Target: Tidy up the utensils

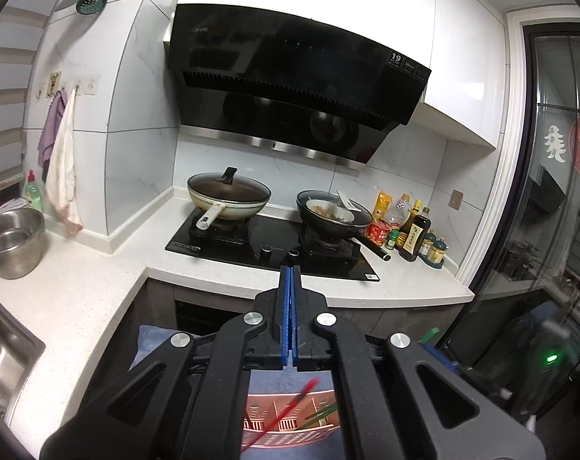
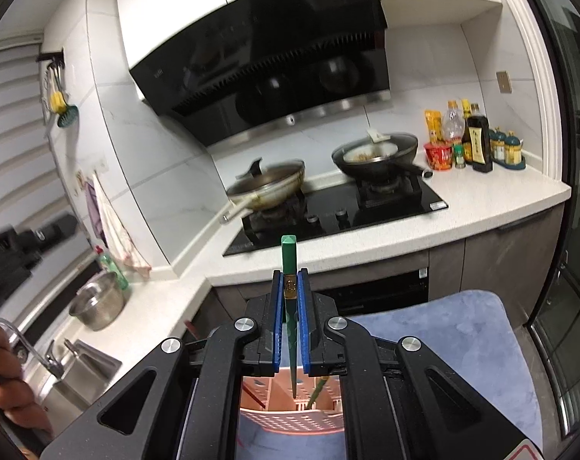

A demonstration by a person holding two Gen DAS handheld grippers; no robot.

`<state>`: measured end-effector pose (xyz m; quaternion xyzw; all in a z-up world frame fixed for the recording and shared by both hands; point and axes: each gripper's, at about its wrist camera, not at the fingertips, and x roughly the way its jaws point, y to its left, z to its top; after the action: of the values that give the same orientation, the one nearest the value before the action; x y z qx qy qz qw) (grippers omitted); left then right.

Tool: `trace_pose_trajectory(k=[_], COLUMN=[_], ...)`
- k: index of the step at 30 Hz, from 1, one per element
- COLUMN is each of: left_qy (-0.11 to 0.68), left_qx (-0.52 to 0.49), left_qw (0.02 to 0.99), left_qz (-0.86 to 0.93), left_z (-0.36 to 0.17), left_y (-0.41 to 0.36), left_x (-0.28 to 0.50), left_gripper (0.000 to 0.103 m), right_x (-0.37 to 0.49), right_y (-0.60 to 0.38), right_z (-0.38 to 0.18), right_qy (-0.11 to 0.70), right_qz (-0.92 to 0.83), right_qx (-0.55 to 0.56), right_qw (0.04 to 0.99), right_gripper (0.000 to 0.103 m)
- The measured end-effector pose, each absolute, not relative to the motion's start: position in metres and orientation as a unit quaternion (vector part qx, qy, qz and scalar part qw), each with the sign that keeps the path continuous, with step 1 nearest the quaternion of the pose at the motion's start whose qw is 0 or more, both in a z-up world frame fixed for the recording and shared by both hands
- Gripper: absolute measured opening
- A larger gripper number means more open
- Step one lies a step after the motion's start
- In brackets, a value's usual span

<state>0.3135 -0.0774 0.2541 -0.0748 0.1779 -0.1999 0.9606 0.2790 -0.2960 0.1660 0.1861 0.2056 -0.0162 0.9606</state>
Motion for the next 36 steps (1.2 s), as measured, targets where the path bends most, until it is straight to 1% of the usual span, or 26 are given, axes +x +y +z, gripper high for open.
trace_pose_trajectory(k=[3,8,14,19,23,27,29,31,33,36], left_qy=[0.182,0.219,0.284,0.346,0.397,0.43,0.443,0.456,0.465,0.477], left_qx=[-0.065,-0.047,-0.027,0.004,0.005,-0.002,-0.005,-0.008,-0.011,-0.007], left_qw=[0.961,0.955,0.939,0.92,0.899,0.883,0.877,0.871,0.866,0.858], left_qz=[-0.199,-0.197,-0.191,-0.186,-0.184,-0.186,-0.185,-0.183,-0.183,-0.189], left_z=[0.249,0.223,0.17,0.112,0.067,0.039,0.028,0.017,0.006,-0.008], left_y=[-0.076,-0.07,-0.068,-0.072,-0.074,-0.076,-0.078,-0.08,-0.083,-0.093], left_x=[0.31,0.307,0.292,0.27,0.26,0.254,0.253,0.252,0.251,0.253], left_gripper=[0.0,0.0,0.0,0.0,0.0,0.001,0.004,0.02,0.029,0.03], right_x=[0.28,0.265,0.24,0.204,0.178,0.156,0.15,0.146,0.144,0.141], right_y=[-0.296,-0.297,-0.301,-0.305,-0.315,-0.324,-0.325,-0.325,-0.323,-0.318], right_z=[0.152,0.155,0.164,0.169,0.172,0.173,0.17,0.162,0.153,0.134], right_qy=[0.218,0.205,0.196,0.181,0.175,0.18,0.189,0.203,0.219,0.242], right_qz=[-0.017,-0.013,-0.014,-0.026,-0.035,-0.045,-0.051,-0.06,-0.066,-0.068], right_qx=[0.19,0.2,0.205,0.195,0.207,0.209,0.209,0.205,0.2,0.192], right_qw=[0.957,0.958,0.959,0.964,0.962,0.96,0.958,0.956,0.953,0.949], right_gripper=[0.007,0.007,0.007,0.007,0.007,0.007,0.007,0.007,0.007,0.007])
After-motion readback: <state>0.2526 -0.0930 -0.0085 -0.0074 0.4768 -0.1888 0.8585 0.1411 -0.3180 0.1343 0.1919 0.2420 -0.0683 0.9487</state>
